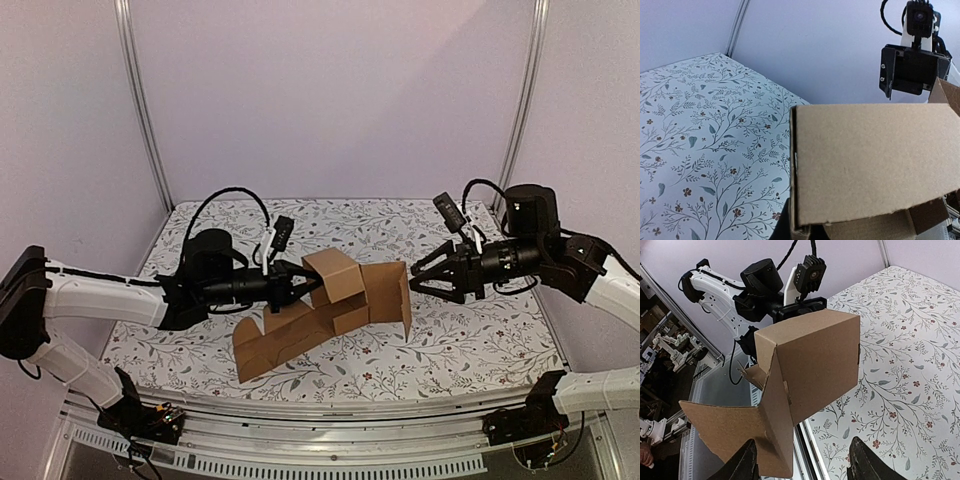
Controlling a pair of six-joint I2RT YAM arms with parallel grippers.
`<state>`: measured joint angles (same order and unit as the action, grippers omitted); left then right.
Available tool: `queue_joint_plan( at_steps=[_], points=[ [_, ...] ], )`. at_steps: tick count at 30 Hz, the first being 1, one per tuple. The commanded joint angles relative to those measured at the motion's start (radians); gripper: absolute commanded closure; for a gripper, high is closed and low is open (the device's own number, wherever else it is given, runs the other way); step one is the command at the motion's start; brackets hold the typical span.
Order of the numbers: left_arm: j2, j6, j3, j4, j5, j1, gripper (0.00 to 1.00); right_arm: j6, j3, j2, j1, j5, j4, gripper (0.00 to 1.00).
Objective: Fold the paper box
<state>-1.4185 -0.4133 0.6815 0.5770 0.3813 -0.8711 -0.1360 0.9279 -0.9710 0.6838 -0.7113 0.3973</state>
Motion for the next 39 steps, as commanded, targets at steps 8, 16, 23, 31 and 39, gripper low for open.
queue_joint_plan(
  at_steps=[8, 16, 23, 31, 39],
  points=[
    [-0.065, -0.053, 0.034, 0.036, -0.005, 0.014, 1.00, -0.064, -0.017, -0.079, 0.030, -0.135, -0.113, 0.48],
    [-0.067, -0.050, 0.052, -0.020, -0.075, 0.014, 1.00, -0.067, -0.009, -0.117, 0.075, -0.038, -0.122, 0.59],
    [-0.049, -0.055, 0.064, -0.091, -0.175, 0.012, 1.00, -0.056, 0.025, -0.166, 0.127, 0.075, -0.105, 0.66],
    [-0.025, -0.042, 0.072, -0.167, -0.303, -0.015, 1.00, -0.030, 0.082, -0.223, 0.204, 0.296, -0.075, 0.66],
    [-0.006, -0.012, 0.093, -0.233, -0.414, -0.068, 1.00, -0.020, 0.123, -0.269, 0.256, 0.476, -0.057, 0.66]
  ],
)
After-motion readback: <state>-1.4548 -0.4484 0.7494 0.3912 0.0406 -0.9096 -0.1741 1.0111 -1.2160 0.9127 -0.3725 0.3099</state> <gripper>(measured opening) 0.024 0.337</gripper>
